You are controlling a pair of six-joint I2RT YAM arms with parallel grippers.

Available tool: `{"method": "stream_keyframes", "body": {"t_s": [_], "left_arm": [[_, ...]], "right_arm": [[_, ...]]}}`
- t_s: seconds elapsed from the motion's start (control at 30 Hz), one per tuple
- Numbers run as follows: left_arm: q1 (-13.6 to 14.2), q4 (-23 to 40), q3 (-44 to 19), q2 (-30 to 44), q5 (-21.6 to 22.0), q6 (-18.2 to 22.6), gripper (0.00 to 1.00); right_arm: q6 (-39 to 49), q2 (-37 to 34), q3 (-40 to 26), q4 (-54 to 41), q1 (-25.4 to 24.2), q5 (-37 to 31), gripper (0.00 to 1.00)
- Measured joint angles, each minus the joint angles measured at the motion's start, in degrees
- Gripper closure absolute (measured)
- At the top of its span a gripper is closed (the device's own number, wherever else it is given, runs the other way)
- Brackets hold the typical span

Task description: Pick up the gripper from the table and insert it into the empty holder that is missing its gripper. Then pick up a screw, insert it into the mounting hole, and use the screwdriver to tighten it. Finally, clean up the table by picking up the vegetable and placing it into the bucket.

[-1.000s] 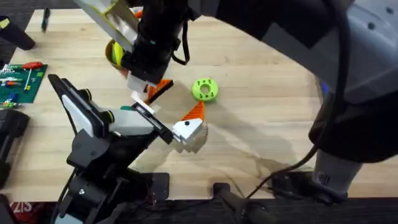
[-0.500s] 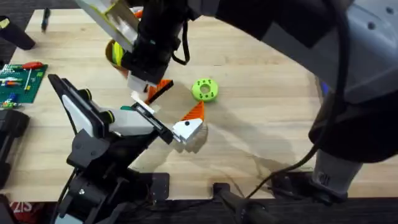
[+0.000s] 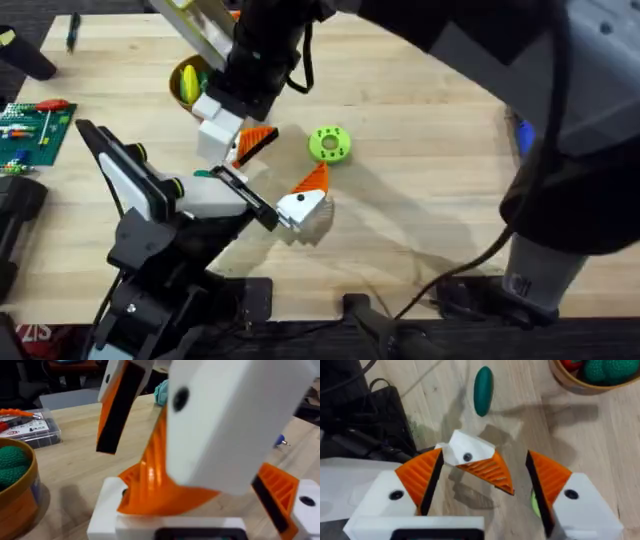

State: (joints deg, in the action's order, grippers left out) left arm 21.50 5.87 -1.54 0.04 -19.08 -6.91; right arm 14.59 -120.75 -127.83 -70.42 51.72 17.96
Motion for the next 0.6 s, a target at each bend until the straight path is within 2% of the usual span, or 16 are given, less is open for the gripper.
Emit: {"method": "stream_keyframes", "body": {"t_s": [0.2, 0.37, 0.6], "left_arm": [[0.00, 0.00, 0.00, 0.01, -0.01, 0.01, 0.011], [0.00, 0.00, 0.00, 0.01, -0.01, 0.02, 0.011], [0.00, -0.01, 0.00, 0.00, 0.00, 0.03, 0.011]], "right_arm": [[0.00, 2.47, 0.00, -0.27, -1.07, 0.60, 0.008], [0.00, 5.39, 0.00, -0.28, -4.19, 0.94, 0.008], [0.00, 5.73, 0.00, -1.14, -8.27, 0.99, 0.008]]}}
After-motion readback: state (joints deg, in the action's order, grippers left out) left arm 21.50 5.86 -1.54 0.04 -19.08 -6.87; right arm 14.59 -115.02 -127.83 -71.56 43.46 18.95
